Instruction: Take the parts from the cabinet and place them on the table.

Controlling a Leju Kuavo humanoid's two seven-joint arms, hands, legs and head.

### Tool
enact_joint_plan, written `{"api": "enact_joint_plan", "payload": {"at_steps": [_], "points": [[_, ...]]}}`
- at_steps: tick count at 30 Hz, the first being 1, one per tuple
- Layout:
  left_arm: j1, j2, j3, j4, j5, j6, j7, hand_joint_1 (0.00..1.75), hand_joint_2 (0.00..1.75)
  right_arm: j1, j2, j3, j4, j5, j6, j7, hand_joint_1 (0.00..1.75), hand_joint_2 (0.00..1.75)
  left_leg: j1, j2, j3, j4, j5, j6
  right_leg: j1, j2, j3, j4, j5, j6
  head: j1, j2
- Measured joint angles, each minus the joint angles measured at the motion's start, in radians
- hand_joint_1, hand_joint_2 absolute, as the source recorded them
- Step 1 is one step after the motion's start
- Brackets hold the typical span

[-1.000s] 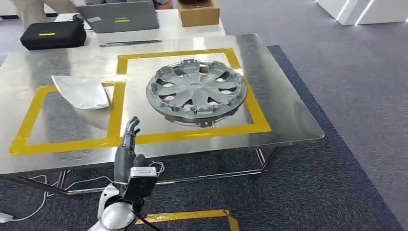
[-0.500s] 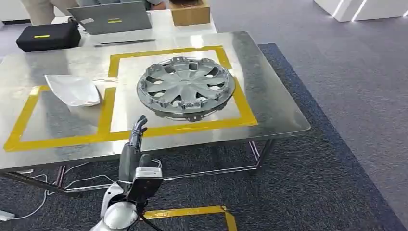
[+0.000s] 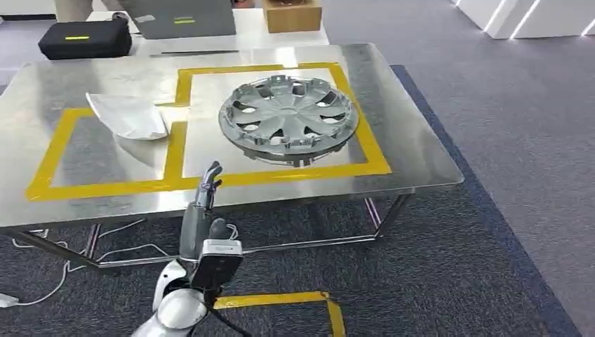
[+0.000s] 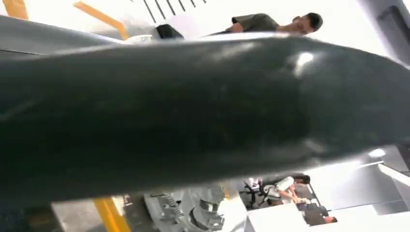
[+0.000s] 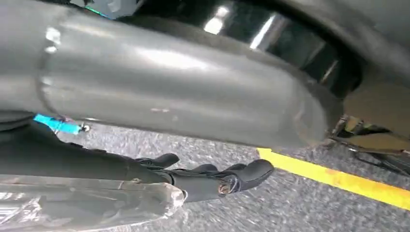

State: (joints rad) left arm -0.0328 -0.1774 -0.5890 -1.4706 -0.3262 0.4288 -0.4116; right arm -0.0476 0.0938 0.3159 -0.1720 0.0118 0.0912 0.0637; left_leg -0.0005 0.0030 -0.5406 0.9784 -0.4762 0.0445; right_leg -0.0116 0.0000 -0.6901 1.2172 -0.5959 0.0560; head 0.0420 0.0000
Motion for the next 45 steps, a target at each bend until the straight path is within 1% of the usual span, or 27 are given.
{"api": "enact_joint_plan", "payload": {"at_steps": [1,3,6,8,11,12,13,14,16,17,19,21,22,24,27,29,31,32,33,34,36,38,39,41,42,43,45], "points": [[0.0,0.0,0.0,0.001,0.0,0.0,0.0,0.0,0.0,0.0,-0.001,-0.001,0.0,0.0,0.0,0.0,0.0,0.0,-0.003,0.001,-0.008,0.001,0.005,0.001,0.0,0.0,-0.023,0.07,-0.028,0.002,0.001,0.0],[0.001,0.001,-0.001,0.003,0.0,0.0,0.0,0.0,0.0,0.0,-0.002,-0.004,0.0,-0.001,0.0,0.0,0.0,0.0,-0.006,0.001,-0.019,0.002,0.013,0.002,0.0,-0.001,-0.005,0.072,-0.016,0.001,0.0,0.0],[0.0,0.0,-0.003,0.003,0.0,0.0,0.0,0.0,0.0,0.001,-0.002,-0.007,0.0,-0.004,-0.002,0.002,0.0,0.0,-0.008,0.0,-0.024,0.006,0.019,-0.002,0.0,-0.001,0.166,-0.198,0.087,-0.009,0.001,0.0],[-0.002,-0.001,-0.007,0.003,0.0,0.0,0.0,0.0,0.0,-0.002,-0.002,-0.01,0.0,-0.006,-0.003,0.002,0.0,0.0,-0.015,0.0,-0.034,0.015,0.024,-0.011,0.004,0.001,0.191,-0.245,0.076,-0.017,-0.001,0.0],[-0.003,-0.003,-0.013,0.004,0.0,-0.002,0.0,0.0,0.0,0.001,-0.002,-0.013,0.0,-0.008,-0.004,0.001,0.0,0.0,-0.014,0.0,-0.042,0.015,0.039,-0.028,0.004,0.002,0.177,-0.242,0.091,-0.035,-0.001,0.0],[-0.005,-0.003,-0.014,0.004,0.0,-0.002,0.0,0.0,0.0,0.002,-0.002,-0.014,0.0,-0.008,-0.004,0.001,0.0,0.0,-0.012,-0.003,-0.048,0.023,0.021,-0.033,-0.001,-0.004,0.176,-0.248,0.1,-0.041,0.001,0.0],[-0.008,-0.003,-0.015,0.004,0.0,-0.002,0.0,0.0,0.0,0.001,-0.003,-0.014,0.0,-0.008,-0.004,0.001,0.0,0.0,-0.011,-0.003,-0.059,0.05,-0.016,-0.041,0.0,-0.004,0.17,-0.248,0.105,-0.046,-0.005,0.0],[-0.009,-0.002,-0.016,0.004,0.0,-0.002,0.0,0.0,0.0,-0.001,-0.003,-0.014,0.0,-0.008,-0.004,-0.001,0.0,0.0,-0.007,-0.003,-0.082,0.119,-0.071,-0.046,0.001,-0.004,0.162,-0.247,0.11,-0.053,-0.007,0.0],[-0.009,0.0,-0.016,0.007,0.0,0.0,0.0,0.0,0.0,-0.002,-0.003,-0.014,0.0,-0.008,-0.004,-0.002,0.0,0.0,-0.003,-0.003,-0.13,0.271,-0.15,-0.052,0.002,-0.005,0.147,-0.245,0.12,-0.055,-0.006,0.0],[-0.009,0.002,-0.016,0.008,0.0,0.0,0.0,0.0,0.0,-0.002,-0.003,-0.014,0.0,-0.008,-0.004,-0.003,0.0,0.0,-0.002,-0.003,-0.14,0.313,-0.162,-0.054,0.002,-0.005,0.137,-0.241,0.125,-0.054,-0.006,0.0],[-0.009,0.005,-0.016,0.011,0.0,0.001,0.0,0.0,0.0,-0.001,-0.004,-0.015,0.0,-0.007,-0.006,-0.003,0.0,0.0,0.002,-0.003,-0.102,0.268,-0.125,-0.054,0.002,-0.004,0.119,-0.231,0.131,-0.053,-0.006,0.0],[-0.012,0.005,-0.017,0.011,0.001,0.001,0.0,0.0,0.0,-0.001,-0.004,-0.015,0.0,-0.006,-0.006,-0.004,0.0,0.0,0.003,-0.003,0.008,0.09,-0.044,-0.049,0.002,-0.003,0.103,-0.221,0.138,-0.047,-0.007,0.0],[-0.017,0.005,-0.019,0.011,0.0,0.002,0.0,0.0,0.0,-0.001,-0.004,-0.015,0.0,-0.006,-0.006,-0.005,0.0,0.0,0.003,-0.003,0.035,0.034,-0.052,-0.045,0.002,-0.003,0.099,-0.218,0.141,-0.041,-0.007,0.0],[-0.023,0.004,-0.025,0.011,0.001,0.004,0.0,0.0,0.0,-0.003,-0.004,-0.015,0.0,-0.005,-0.006,-0.006,0.0,0.0,0.0,-0.006,0.03,0.025,-0.047,-0.038,0.008,-0.005,0.085,-0.211,0.152,-0.029,-0.005,0.0],[-0.02,0.005,-0.026,0.011,0.001,0.004,0.0,0.0,0.0,-0.002,-0.004,-0.015,0.0,-0.005,-0.005,-0.006,0.0,0.0,-0.003,-0.003,0.006,0.017,-0.025,-0.013,0.003,-0.003,0.078,-0.213,0.168,-0.008,-0.006,0.0],[-0.024,0.003,-0.027,0.012,0.001,0.004,0.0,0.0,0.0,-0.003,-0.004,-0.015,0.001,-0.005,-0.007,-0.005,0.0,0.0,-0.002,0.0,-0.005,0.018,-0.007,0.001,0.001,-0.001,0.043,-0.155,0.088,-0.002,-0.001,0.0],[-0.023,0.003,-0.027,0.012,0.002,0.004,0.0,0.0,0.0,-0.003,-0.003,-0.015,0.001,-0.005,-0.018,-0.003,0.0,0.0,-0.008,0.001,-0.031,0.018,0.013,0.009,0.0,-0.001,0.0,0.004,-0.023,0.001,-0.001,0.0],[-0.023,0.003,-0.027,0.012,0.002,0.004,0.0,0.0,0.0,-0.003,-0.002,-0.015,0.001,-0.005,-0.021,-0.001,0.0,0.0,-0.011,0.002,-0.044,0.019,0.022,0.011,0.001,-0.002,-0.012,0.062,-0.049,0.002,-0.001,0.0],[-0.023,0.003,-0.027,0.013,0.002,0.004,0.0,0.0,0.0,-0.003,0.0,-0.015,0.001,-0.004,-0.023,0.0,0.0,0.0,-0.014,0.002,-0.057,0.019,0.032,0.011,0.001,-0.001,-0.01,0.094,-0.047,0.0,0.0,0.0],[-0.023,0.003,-0.027,0.014,0.002,0.004,0.0,0.0,0.0,-0.003,0.0,-0.015,0.001,-0.002,-0.021,0.0,0.0,0.0,-0.016,0.002,-0.07,0.019,0.042,0.011,0.002,-0.001,0.011,0.085,-0.021,-0.003,-0.002,0.0],[-0.024,0.003,-0.027,0.014,0.002,0.004,0.001,0.0,0.0,-0.004,0.0,-0.015,0.001,0.0,-0.011,-0.002,0.0,0.0,-0.021,0.0,-0.098,0.019,0.064,0.01,0.006,-0.001,0.112,-0.04,0.049,-0.017,-0.001,0.0],[-0.025,0.0,-0.028,0.014,0.002,0.004,0.002,0.0,0.0,-0.01,-0.005,-0.015,0.0,0.0,-0.01,-0.004,0.0,0.0,-0.025,-0.001,-0.111,0.022,0.078,0.005,0.018,-0.002,0.252,-0.215,0.037,-0.034,0.0,0.0],[-0.027,-0.001,-0.029,0.014,0.002,0.005,0.002,0.0,0.0,-0.013,-0.005,-0.015,0.0,0.001,-0.008,-0.005,0.0,0.0,-0.025,0.001,-0.115,0.024,0.089,0.0,0.019,-0.003,0.278,-0.276,0.021,-0.035,-0.001,0.0],[-0.028,-0.001,-0.029,0.014,0.002,0.005,0.002,0.0,0.0,-0.012,-0.005,-0.015,0.0,0.002,-0.008,-0.006,0.0,0.0,-0.02,0.003,-0.123,0.019,0.109,-0.009,0.023,0.001,0.254,-0.273,0.027,-0.038,-0.002,0.0],[-0.028,-0.002,-0.029,0.014,0.002,0.005,0.002,0.0,0.0,-0.01,-0.005,-0.015,0.0,0.003,-0.009,-0.006,0.0,0.0,-0.02,0.003,-0.123,0.019,0.115,-0.015,0.023,0.0,0.253,-0.279,0.036,-0.045,-0.003,0.0],[-0.028,-0.002,-0.029,0.014,0.002,0.005,0.002,0.0,0.0,-0.011,-0.005,-0.015,0.0,0.004,-0.009,-0.006,0.0,0.0,-0.019,-0.002,-0.128,0.026,0.098,-0.021,0.015,-0.006,0.251,-0.282,0.047,-0.053,-0.001,0.0],[-0.028,-0.001,-0.029,0.014,0.002,0.005,0.002,0.0,0.0,-0.007,-0.007,-0.015,0.001,0.005,-0.01,-0.006,0.0,0.0,-0.013,-0.002,-0.154,0.114,-0.004,-0.036,0.015,-0.009,0.238,-0.281,0.06,-0.069,-0.007,0.0]]}}
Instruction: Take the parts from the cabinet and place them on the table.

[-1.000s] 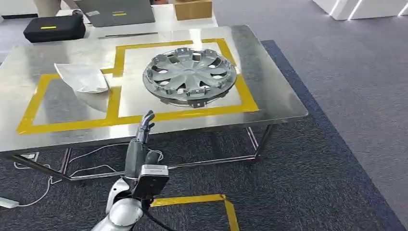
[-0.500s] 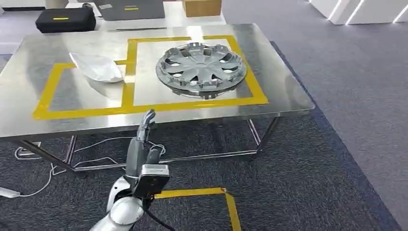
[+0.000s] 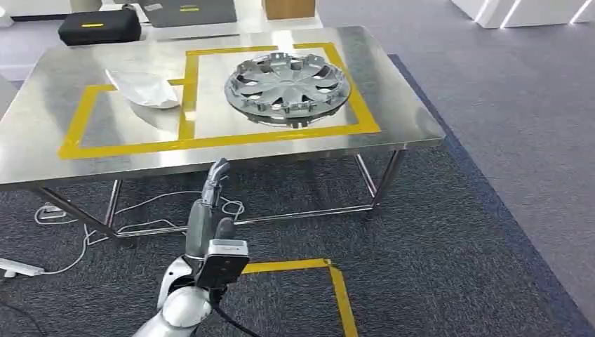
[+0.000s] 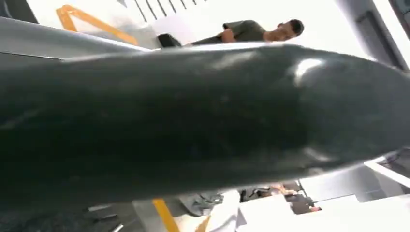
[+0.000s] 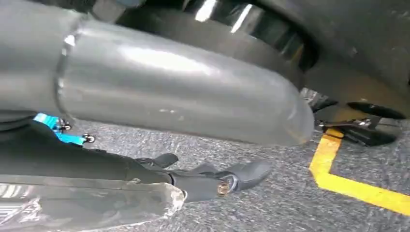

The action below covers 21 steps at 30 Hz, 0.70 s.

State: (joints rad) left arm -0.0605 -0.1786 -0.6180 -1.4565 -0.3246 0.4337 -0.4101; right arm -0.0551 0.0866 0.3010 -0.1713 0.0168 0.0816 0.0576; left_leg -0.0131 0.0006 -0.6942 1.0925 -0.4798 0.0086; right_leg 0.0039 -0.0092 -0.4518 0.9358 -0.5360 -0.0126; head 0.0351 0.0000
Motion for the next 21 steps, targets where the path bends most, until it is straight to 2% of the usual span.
{"api": "enact_joint_plan", "payload": {"at_steps": [1,2,3,4,5,6,7,8,9,12,14,15,16,17,19,21], "points": [[0.001,0.002,0.0,0.0,0.0,0.0,0.0,0.0,0.0,0.001,0.0,0.0,0.0,0.0,0.0,0.0,0.0,0.0,0.005,0.0,-0.025,0.09,-0.058,-0.007,0.0,-0.001,-0.008,0.001,0.008,-0.001,0.0,0.0],[0.001,0.003,0.0,0.001,0.0,0.0,0.0,0.0,0.0,0.001,0.0,0.0,0.0,0.001,0.0,0.0,0.0,0.0,0.008,0.0,-0.042,0.158,-0.086,-0.012,0.0,-0.001,-0.015,0.002,0.013,0.001,0.0,0.0],[0.001,0.004,0.0,0.002,0.0,0.0,0.0,0.0,0.0,0.002,0.0,0.0,0.0,0.001,0.0,0.0,0.0,0.0,0.011,0.0,-0.049,0.202,-0.089,-0.016,-0.001,-0.001,-0.018,0.006,0.019,0.002,0.0,0.0],[0.002,0.006,0.0,0.002,0.0,0.0,0.0,0.0,0.0,0.003,0.0,0.0,0.0,0.002,0.001,0.0,0.0,0.0,0.015,0.0,-0.033,0.202,-0.065,-0.02,-0.003,-0.001,-0.029,0.012,0.024,0.005,0.0,0.0],[0.002,0.008,0.0,0.003,0.0,0.0,0.0,0.0,0.0,0.003,0.0,0.0,0.0,0.004,0.0,0.001,0.0,0.0,0.018,0.0,-0.001,0.161,-0.039,-0.023,-0.005,-0.001,-0.038,0.018,0.027,0.009,0.0,0.0],[0.003,0.008,0.0,0.003,0.001,0.004,0.0,0.0,0.0,0.004,0.0,0.0,0.0,0.008,0.001,0.003,0.0,0.0,0.022,0.001,0.054,0.081,-0.006,-0.024,-0.008,0.0,-0.046,0.025,0.028,0.011,0.0,0.0],[0.003,0.008,0.0,0.003,0.001,0.006,0.0,0.0,0.0,0.004,0.0,0.0,0.0,0.01,0.001,0.004,0.0,0.0,0.024,0.001,0.101,0.011,0.015,-0.025,-0.008,0.0,-0.049,0.03,0.028,0.012,-0.001,0.0],[0.004,0.009,0.0,0.003,0.001,0.008,0.0,0.0,0.0,0.003,0.0,0.0,0.0,0.013,0.001,0.006,0.0,0.0,0.025,0.001,0.143,-0.06,-0.008,-0.023,-0.009,0.0,-0.056,0.035,0.027,0.018,0.0,0.0],[0.006,0.01,0.0,0.002,0.002,0.01,-0.001,0.0,0.0,0.0,0.0,0.0,0.0,0.015,0.001,0.006,0.0,0.0,0.021,-0.001,0.148,-0.075,-0.003,-0.015,-0.004,0.001,-0.067,0.043,0.028,0.025,-0.003,0.0],[0.017,0.015,0.002,0.0,0.002,0.015,-0.002,0.0,0.0,0.002,0.0,0.0,0.0,0.018,0.001,0.006,0.0,0.0,0.017,-0.003,0.14,-0.083,-0.011,0.003,-0.006,0.0,-0.074,0.045,0.036,0.04,0.001,0.0],[0.02,0.014,0.003,-0.004,0.002,0.015,-0.002,0.0,0.0,0.001,0.0,0.0,0.0,0.019,0.001,0.006,0.0,0.0,0.021,-0.002,0.143,-0.094,-0.003,0.016,-0.009,0.005,-0.088,0.055,0.02,0.049,0.001,0.0],[0.018,0.015,0.003,-0.005,0.002,0.015,-0.002,0.0,0.0,0.001,0.0,0.0,0.0,0.019,0.001,0.006,0.0,0.0,0.017,-0.003,0.141,-0.095,-0.005,0.009,-0.005,0.005,-0.084,0.048,0.035,0.022,0.007,0.0],[0.019,0.015,0.003,-0.005,0.002,0.015,-0.002,0.0,0.0,0.0,0.0,0.0,0.0,0.019,0.001,0.006,0.0,0.0,0.013,-0.003,0.14,-0.092,-0.006,0.011,-0.006,0.003,-0.085,0.045,0.03,-0.012,0.009,0.0],[0.022,0.018,0.003,-0.005,0.002,0.015,-0.002,0.0,0.0,0.0,0.0,0.0,0.0,0.019,0.001,0.006,0.0,0.0,0.011,-0.003,0.14,-0.092,-0.006,0.011,-0.007,0.004,-0.087,0.045,0.029,-0.02,0.003,0.0],[0.024,0.019,0.003,-0.005,0.002,0.016,-0.002,0.0,0.0,0.001,0.0,0.0,0.0,0.019,0.003,0.005,0.0,0.0,0.009,-0.003,0.139,-0.092,-0.004,0.015,-0.009,0.004,-0.087,0.042,0.04,-0.003,0.005,0.0],[0.026,0.02,0.004,-0.005,0.002,0.016,-0.002,0.0,0.0,0.002,0.0,0.0,0.0,0.019,0.006,0.005,0.0,0.0,0.007,-0.003,0.136,-0.092,-0.001,0.019,-0.01,0.004,-0.086,0.041,0.045,0.006,0.005,0.0]]}}
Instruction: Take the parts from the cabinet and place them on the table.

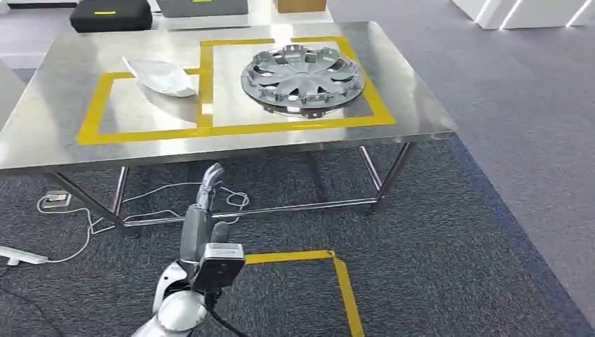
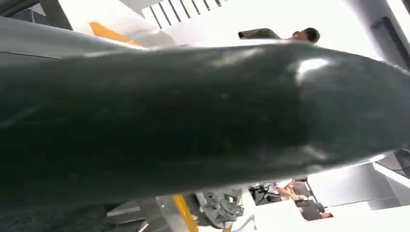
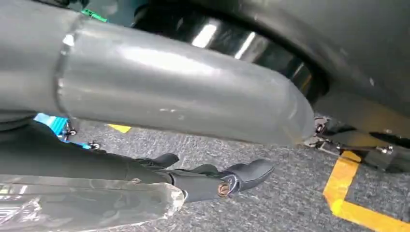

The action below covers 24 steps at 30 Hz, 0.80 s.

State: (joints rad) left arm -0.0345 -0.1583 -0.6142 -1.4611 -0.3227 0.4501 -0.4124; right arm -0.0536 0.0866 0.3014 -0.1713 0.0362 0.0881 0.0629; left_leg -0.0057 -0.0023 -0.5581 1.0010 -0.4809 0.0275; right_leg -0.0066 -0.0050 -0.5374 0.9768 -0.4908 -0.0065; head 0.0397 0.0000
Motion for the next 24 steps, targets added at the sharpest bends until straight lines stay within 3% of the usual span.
{"api": "enact_joint_plan", "payload": {"at_steps": [2,6,15,20,21,22,23,24], "points": [[0.004,0.001,0.001,0.0,0.0,0.0,0.0,0.0,0.0,0.001,0.0,0.0,0.0,0.0,0.001,0.0,0.0,0.0,-0.003,0.0,-0.004,0.001,0.003,0.004,-0.004,0.0,0.002,0.0,0.005,0.017,0.0,0.0],[0.007,0.002,0.004,0.0,0.0,0.0,0.0,0.0,0.0,0.002,0.0,0.0,0.0,0.0,0.003,0.0,0.0,0.0,-0.004,0.0,-0.008,0.001,0.007,0.005,-0.006,0.0,-0.002,-0.001,0.008,0.034,0.0,0.0],[-0.001,-0.001,0.005,0.0,0.0,-0.003,0.0,0.0,0.0,0.002,0.0,0.0,0.0,-0.006,0.014,-0.01,0.0,0.0,-0.001,0.0,-0.01,0.001,0.012,-0.003,-0.003,0.0,-0.008,0.003,0.009,0.037,-0.001,0.0],[-0.002,-0.001,0.005,0.0,0.0,-0.003,0.0,0.0,0.0,0.002,0.0,0.0,0.0,-0.005,0.015,-0.01,0.0,0.0,-0.005,0.0,-0.016,0.006,0.015,0.008,-0.007,-0.001,-0.01,-0.001,0.018,0.05,-0.002,0.0],[-0.002,-0.002,0.005,0.0,0.0,-0.003,0.0,0.0,0.0,0.002,0.0,0.0,0.0,-0.003,0.015,-0.01,0.0,0.0,-0.003,0.0,-0.013,-0.005,0.021,0.014,-0.005,-0.001,-0.009,-0.004,0.021,0.054,-0.002,0.0],[-0.002,-0.005,0.005,0.0,0.0,-0.002,0.0,0.0,0.0,0.002,0.0,0.0,0.0,0.0,0.015,-0.01,0.0,0.0,0.007,0.003,-0.008,-0.021,0.032,0.016,-0.007,0.001,-0.02,0.007,0.008,0.054,0.0,0.0],[-0.002,-0.006,0.005,0.0,0.0,0.0,0.0,0.0,0.0,0.002,0.0,0.0,0.0,0.002,0.014,-0.01,0.0,0.0,0.007,0.004,-0.009,-0.026,0.036,0.021,-0.005,0.002,-0.032,0.033,-0.019,0.057,0.001,0.0],[-0.002,-0.008,0.004,0.0,0.0,0.0,0.0,0.0,0.0,0.002,0.0,0.0,0.0,0.007,0.012,-0.01,0.0,0.0,0.007,0.004,-0.012,-0.026,0.038,0.023,-0.007,0.003,-0.06,0.098,-0.062,0.059,0.005,0.0]]}}
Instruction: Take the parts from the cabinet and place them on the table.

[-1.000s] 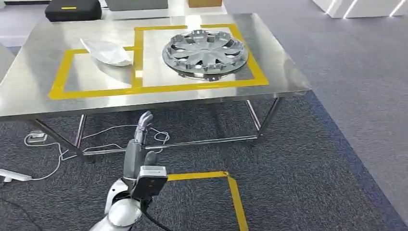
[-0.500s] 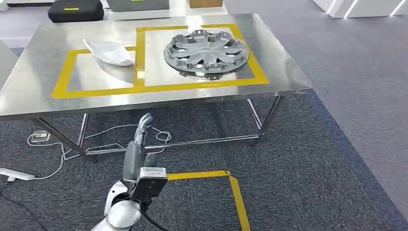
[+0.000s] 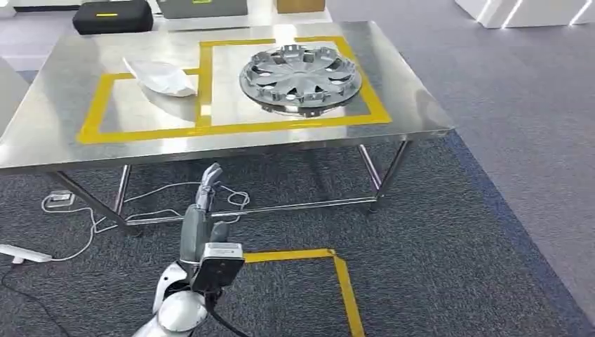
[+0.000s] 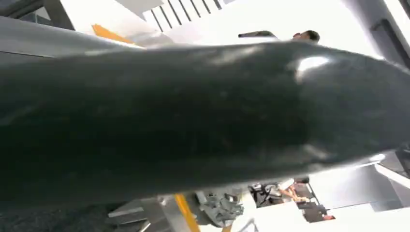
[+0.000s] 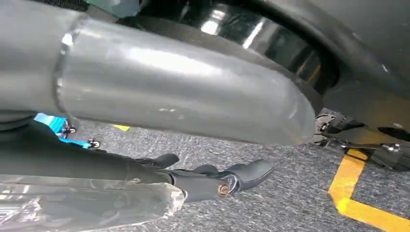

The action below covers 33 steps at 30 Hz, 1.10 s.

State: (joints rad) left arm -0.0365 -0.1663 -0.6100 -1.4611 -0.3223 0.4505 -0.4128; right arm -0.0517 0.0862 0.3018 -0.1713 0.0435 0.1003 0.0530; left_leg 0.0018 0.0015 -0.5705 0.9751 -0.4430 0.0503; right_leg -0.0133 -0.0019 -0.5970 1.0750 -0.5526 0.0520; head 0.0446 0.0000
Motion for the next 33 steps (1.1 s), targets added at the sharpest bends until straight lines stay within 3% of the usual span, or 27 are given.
{"api": "enact_joint_plan", "payload": {"at_steps": [2,3,4,7,8,9,10,11,13,14,16,17,18,19,21,22,23,24,25,26,27,28,29,30,31,32,33], "points": [[0.008,0.002,0.001,0.0,0.002,0.001,0.0,0.0,0.0,0.002,0.0,0.0,0.0,0.003,-0.005,0.0,0.0,0.0,-0.001,0.001,-0.006,0.001,0.002,-0.002,-0.005,0.0,-0.075,0.175,-0.078,0.007,-0.002,0.0],[0.01,0.003,0.001,0.0,0.002,0.001,0.0,0.0,0.0,0.003,0.0,0.0,0.0,0.004,-0.007,0.0,0.0,0.0,-0.001,0.002,-0.008,0.001,0.004,-0.004,-0.006,0.0,-0.091,0.215,-0.086,0.009,-0.001,0.0],[0.013,0.003,0.002,0.0,0.002,0.001,0.0,0.0,0.0,0.003,0.0,0.0,0.0,0.004,-0.009,0.0,0.0,0.0,-0.001,0.002,-0.009,0.001,0.005,-0.006,-0.009,0.0,-0.083,0.207,-0.071,0.011,-0.001,0.0],[0.014,0.003,0.003,0.0,0.006,0.002,0.0,0.0,0.0,0.0,0.0,0.001,0.0,0.007,-0.009,0.0,0.0,0.0,0.006,-0.001,-0.009,0.011,0.003,-0.02,-0.025,-0.001,0.044,-0.023,0.043,0.023,-0.001,0.0],[0.014,0.003,0.005,0.0,0.008,0.003,0.0,0.0,0.0,-0.002,0.0,0.001,0.0,0.007,-0.009,0.0,0.0,0.0,0.005,-0.002,-0.013,0.016,0.002,-0.032,-0.023,0.004,0.076,-0.079,0.025,0.031,0.0,0.0],[0.013,0.003,0.006,0.0,0.009,0.003,0.0,0.0,0.0,-0.001,0.0,0.002,0.0,0.007,-0.009,0.0,0.0,0.0,-0.002,-0.004,-0.019,0.029,-0.002,-0.04,-0.021,0.011,0.076,-0.087,0.036,0.014,0.001,0.0],[0.014,0.003,0.007,0.0,0.008,0.004,0.0,0.0,0.0,-0.002,0.0,0.002,0.0,0.008,-0.009,-0.001,0.0,0.0,-0.001,-0.004,-0.022,0.025,0.005,-0.043,-0.02,0.011,0.075,-0.084,0.039,0.006,-0.004,0.0],[0.016,0.004,0.007,0.0,0.008,0.004,0.0,0.0,0.0,0.001,0.0,0.002,0.0,0.008,-0.011,-0.001,0.0,0.0,-0.001,-0.005,-0.022,0.025,-0.003,-0.039,-0.02,0.01,0.074,-0.086,0.041,0.006,-0.002,0.0],[0.016,0.006,0.007,0.0,0.009,0.004,0.0,0.0,0.0,0.004,0.0,0.002,0.0,0.005,-0.013,-0.001,0.0,0.0,0.0,-0.004,-0.025,0.025,0.008,-0.013,-0.025,0.011,0.074,-0.088,0.046,0.004,-0.005,0.0],[0.016,0.007,0.008,0.0,0.009,0.004,0.0,0.0,0.0,0.004,0.006,0.002,0.0,0.005,-0.016,-0.002,0.0,0.0,-0.001,-0.005,-0.022,0.024,0.01,-0.016,-0.03,0.008,0.074,-0.091,0.051,0.015,-0.002,0.0],[0.016,0.006,0.008,-0.004,0.009,0.005,0.0,0.0,0.0,0.0,0.01,0.002,0.0,0.005,-0.019,-0.002,0.0,0.0,-0.012,-0.004,-0.004,-0.005,0.036,-0.016,-0.039,0.01,0.092,-0.137,0.073,0.019,-0.011,0.0],[0.019,0.003,0.008,-0.008,0.008,0.004,0.0,0.0,0.0,0.0,0.011,0.002,0.0,0.005,-0.019,-0.002,0.0,0.0,0.007,-0.009,0.063,-0.13,0.083,0.033,-0.037,0.009,0.099,-0.153,0.077,0.007,-0.021,0.0],[0.013,0.003,0.007,-0.007,0.008,0.005,0.0,0.0,0.0,0.0,0.005,0.002,0.0,0.005,-0.023,-0.002,0.0,0.0,0.009,-0.011,0.085,-0.167,0.089,0.026,-0.031,0.008,0.09,-0.142,0.059,0.006,-0.025,0.0],[0.011,0.001,0.008,-0.007,0.009,0.005,0.0,0.0,0.0,0.0,0.005,0.002,0.0,0.005,-0.022,-0.002,0.0,0.0,0.014,-0.01,0.09,-0.185,0.1,0.035,-0.03,0.01,0.065,-0.089,0.024,0.011,-0.02,0.0],[0.017,0.002,0.008,-0.007,0.01,0.004,0.0,0.0,0.0,0.0,0.005,0.003,0.0,0.007,-0.024,-0.002,0.0,0.0,0.025,-0.003,0.086,-0.183,0.094,0.009,-0.04,0.009,-0.011,0.055,-0.038,0.033,-0.021,0.0],[0.018,0.002,0.008,-0.006,0.01,0.003,0.0,0.0,0.0,0.0,0.004,0.003,0.0,0.007,-0.024,-0.002,0.0,0.0,0.031,-0.002,0.082,-0.177,0.091,-0.006,-0.047,0.008,-0.034,0.099,-0.047,0.044,-0.021,0.0],[0.018,0.002,0.007,-0.006,0.01,0.003,0.0,0.0,0.0,0.0,0.002,0.003,0.0,0.008,-0.025,0.0,0.0,0.0,0.04,-0.002,0.077,-0.165,0.086,-0.026,-0.055,0.006,-0.036,0.098,-0.029,0.056,-0.021,0.0],[0.018,0.002,0.008,-0.005,0.01,0.003,0.0,0.0,0.0,0.002,0.001,0.003,0.0,0.008,-0.025,0.0,0.0,0.0,0.051,-0.002,0.069,-0.146,0.076,-0.044,-0.066,0.003,-0.012,0.051,0.007,0.071,-0.021,0.0],[0.018,0.002,0.008,-0.005,0.01,0.003,0.0,0.0,0.0,0.002,0.0,0.003,0.0,0.008,-0.024,0.0,0.0,0.0,0.064,-0.002,0.058,-0.115,0.061,-0.066,-0.079,-0.001,0.028,-0.024,0.05,0.09,-0.02,0.0],[0.018,0.002,0.008,-0.005,0.01,0.003,0.0,0.0,0.0,0.0,0.0,0.003,0.0,0.008,-0.022,0.0,0.0,0.0,0.078,-0.002,0.043,-0.076,0.042,-0.087,-0.094,-0.004,0.062,-0.089,0.067,0.111,-0.02,0.0],[0.018,0.004,0.01,-0.003,0.011,0.003,0.0,0.0,0.0,-0.002,0.009,0.003,-0.001,0.008,-0.02,0.0,0.0,0.0,0.076,-0.004,0.018,-0.03,0.021,-0.108,-0.085,0.011,0.033,-0.014,0.021,0.132,-0.015,0.0],[0.017,0.002,0.01,-0.005,0.011,0.003,0.0,0.0,0.0,-0.004,0.016,0.003,-0.001,0.008,-0.02,-0.002,0.0,0.0,0.084,-0.006,-0.007,0.026,-0.004,-0.128,-0.088,0.013,0.028,-0.019,0.018,0.105,0.003,0.0],[0.02,0.002,0.009,-0.006,0.01,0.003,-0.001,0.0,0.0,-0.002,0.014,0.003,-0.001,0.008,-0.019,0.0,0.0,0.0,0.086,-0.004,-0.018,0.046,-0.006,-0.137,-0.087,0.018,0.007,0.01,0.007,0.059,-0.006,0.0],[0.022,0.001,0.009,-0.006,0.01,0.004,-0.001,0.0,0.0,-0.003,0.014,0.003,-0.001,0.008,-0.018,-0.001,0.0,0.0,0.089,-0.004,-0.018,0.047,-0.009,-0.145,-0.092,0.015,0.008,0.025,0.006,0.05,-0.017,-0.001],[0.022,0.003,0.009,-0.005,0.01,0.004,-0.001,0.0,0.0,-0.001,0.015,0.003,-0.001,0.008,-0.017,-0.001,0.0,0.0,0.09,-0.005,-0.019,0.046,-0.008,-0.152,-0.101,0.015,-0.002,0.037,0.006,0.051,-0.016,0.0],[0.022,0.005,0.009,-0.005,0.01,0.004,-0.001,0.0,0.0,-0.001,0.015,0.003,-0.001,0.008,-0.016,-0.001,0.0,0.0,0.091,-0.003,-0.021,0.054,-0.019,-0.152,-0.103,0.015,-0.013,0.043,0.007,0.048,-0.022,-0.001],[0.022,0.005,0.009,-0.005,0.01,0.004,-0.001,0.0,0.0,0.001,0.01,0.003,-0.001,0.008,-0.016,0.0,0.0,0.0,0.09,0.002,-0.039,0.096,-0.058,-0.133,-0.096,0.018,-0.019,0.049,0.009,0.035,-0.039,0.0]]}}
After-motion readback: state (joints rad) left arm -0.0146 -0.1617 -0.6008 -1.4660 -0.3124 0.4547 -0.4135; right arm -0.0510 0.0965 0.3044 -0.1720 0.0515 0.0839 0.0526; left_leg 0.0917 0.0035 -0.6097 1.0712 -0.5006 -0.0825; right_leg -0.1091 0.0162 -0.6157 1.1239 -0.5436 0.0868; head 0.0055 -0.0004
